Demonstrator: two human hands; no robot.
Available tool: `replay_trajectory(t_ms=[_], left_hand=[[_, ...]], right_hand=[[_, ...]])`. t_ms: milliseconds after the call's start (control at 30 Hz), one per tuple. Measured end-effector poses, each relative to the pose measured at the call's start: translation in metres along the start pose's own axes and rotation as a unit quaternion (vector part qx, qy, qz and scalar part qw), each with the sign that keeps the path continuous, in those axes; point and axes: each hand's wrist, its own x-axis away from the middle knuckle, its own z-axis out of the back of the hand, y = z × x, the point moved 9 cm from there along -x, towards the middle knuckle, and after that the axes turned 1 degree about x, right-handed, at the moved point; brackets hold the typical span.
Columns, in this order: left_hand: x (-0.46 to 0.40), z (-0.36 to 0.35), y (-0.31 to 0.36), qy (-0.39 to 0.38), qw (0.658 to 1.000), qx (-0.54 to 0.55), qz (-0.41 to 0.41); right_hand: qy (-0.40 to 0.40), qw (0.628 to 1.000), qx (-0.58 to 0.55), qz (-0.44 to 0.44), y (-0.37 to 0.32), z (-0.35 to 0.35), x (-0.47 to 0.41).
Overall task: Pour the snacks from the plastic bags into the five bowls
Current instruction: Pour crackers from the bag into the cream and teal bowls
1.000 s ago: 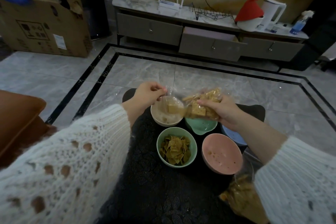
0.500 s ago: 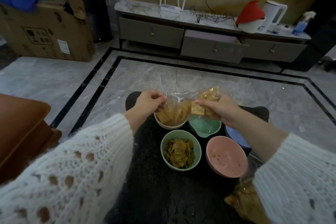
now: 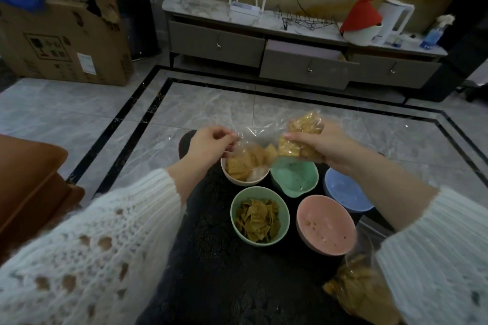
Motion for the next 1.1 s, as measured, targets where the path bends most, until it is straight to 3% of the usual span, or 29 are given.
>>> replay_trajectory(t_ms=[233, 433, 600, 800, 967, 1100], left_hand=[[0.006, -0.011, -0.028, -0.023, 0.998, 0.012, 0.058], [-0.001, -0.009, -0.006, -0.032, 0.999, 0.004, 0.016], [0.006, -0.014, -0.03, -0.056, 0.995, 0.022, 0.075], [0.003, -0.005, -0.004, -0.044, 0.999, 0.028, 0.016], [0.008, -0.003, -0.025, -0.036, 0.998, 0.022, 0.052], [0.005, 0.001, -0.018, -0.02, 0.998, 0.041, 0.035]], right_hand=[[0.006, 0.998, 0.057, -0.016, 0.008, -0.011, 0.004], [-0.005, 1.0, 0.018, -0.001, -0.016, 0.001, -0.002], [0.002, 0.997, 0.047, -0.058, 0.01, -0.003, -0.001], [-0.013, 1.0, 0.003, -0.027, -0.016, 0.002, 0.001], [-0.002, 0.998, 0.013, -0.061, 0.007, -0.014, 0.005], [-0.024, 0.999, 0.007, -0.035, -0.008, -0.012, 0.003]])
